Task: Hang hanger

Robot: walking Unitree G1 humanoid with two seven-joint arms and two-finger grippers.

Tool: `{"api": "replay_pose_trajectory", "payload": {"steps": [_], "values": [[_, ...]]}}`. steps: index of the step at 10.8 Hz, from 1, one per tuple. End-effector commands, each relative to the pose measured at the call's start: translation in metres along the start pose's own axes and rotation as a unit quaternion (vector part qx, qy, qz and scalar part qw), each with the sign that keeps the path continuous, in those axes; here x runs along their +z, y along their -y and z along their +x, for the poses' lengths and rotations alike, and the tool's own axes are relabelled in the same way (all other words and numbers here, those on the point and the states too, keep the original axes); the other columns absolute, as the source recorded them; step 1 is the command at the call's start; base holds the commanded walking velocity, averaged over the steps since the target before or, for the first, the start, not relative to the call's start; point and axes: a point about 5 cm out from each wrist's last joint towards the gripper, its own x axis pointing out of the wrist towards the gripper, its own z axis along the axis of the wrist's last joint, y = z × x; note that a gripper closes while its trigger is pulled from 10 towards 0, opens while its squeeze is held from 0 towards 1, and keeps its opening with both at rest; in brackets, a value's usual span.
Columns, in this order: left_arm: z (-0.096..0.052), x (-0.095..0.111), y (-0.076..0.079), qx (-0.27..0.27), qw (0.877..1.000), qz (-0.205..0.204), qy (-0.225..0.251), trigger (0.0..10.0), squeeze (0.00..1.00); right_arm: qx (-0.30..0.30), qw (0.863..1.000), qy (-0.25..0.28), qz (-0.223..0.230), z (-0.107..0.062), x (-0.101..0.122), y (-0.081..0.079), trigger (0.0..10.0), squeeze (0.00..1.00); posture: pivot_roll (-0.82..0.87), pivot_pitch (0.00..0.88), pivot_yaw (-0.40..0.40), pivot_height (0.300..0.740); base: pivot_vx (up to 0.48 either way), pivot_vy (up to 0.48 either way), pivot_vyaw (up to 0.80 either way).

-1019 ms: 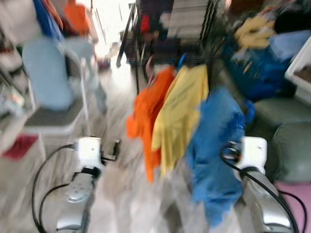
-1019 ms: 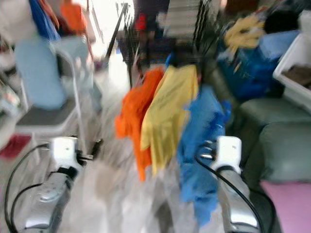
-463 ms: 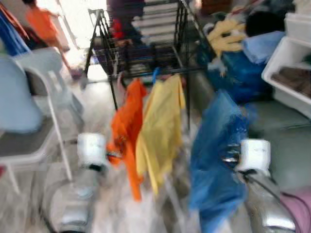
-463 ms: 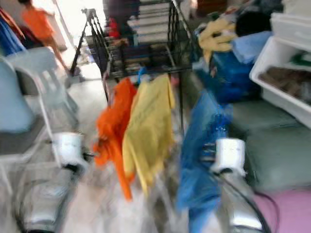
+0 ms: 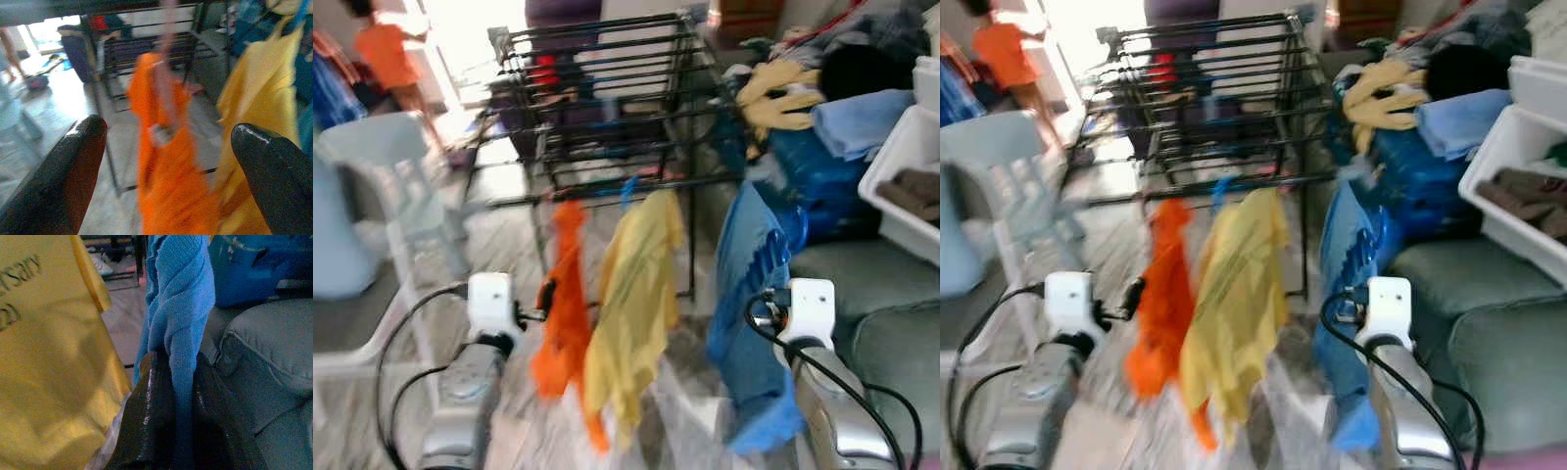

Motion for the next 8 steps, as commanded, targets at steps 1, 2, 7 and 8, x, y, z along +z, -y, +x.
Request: {"api": "replay_pose_trajectory", "payload": {"steps": [1,2,7,8], "values": [[0.000,0.000,0.001,-0.006,1.000,-0.002,-0.004,10.0,0.00,0.013,1.000,0.011,0.000,-0.001,0.008,-0.002,10.0,0.00,-0.16,0.000,0.062,0.740,0.465,0.000,0.00],[-0.001,-0.001,0.000,-0.002,1.000,-0.006,-0.011,10.0,0.00,0.057,0.998,-0.004,0.002,-0.002,0.005,-0.011,10.0,0.00,-0.15,0.000,0.061,0.740,0.428,0.000,0.00],[-0.002,-0.001,0.003,-0.008,1.000,-0.013,-0.008,10.0,0.00,0.071,0.997,-0.007,-0.016,-0.002,0.005,-0.014,10.0,0.00,-0.15,0.000,0.058,0.740,0.194,0.213,0.00],[-0.002,-0.001,0.004,-0.012,1.000,-0.015,-0.010,10.0,0.00,0.070,0.997,-0.006,-0.016,-0.002,0.005,-0.014,10.0,0.00,-0.15,0.000,0.059,0.740,0.000,0.000,0.00]]}}
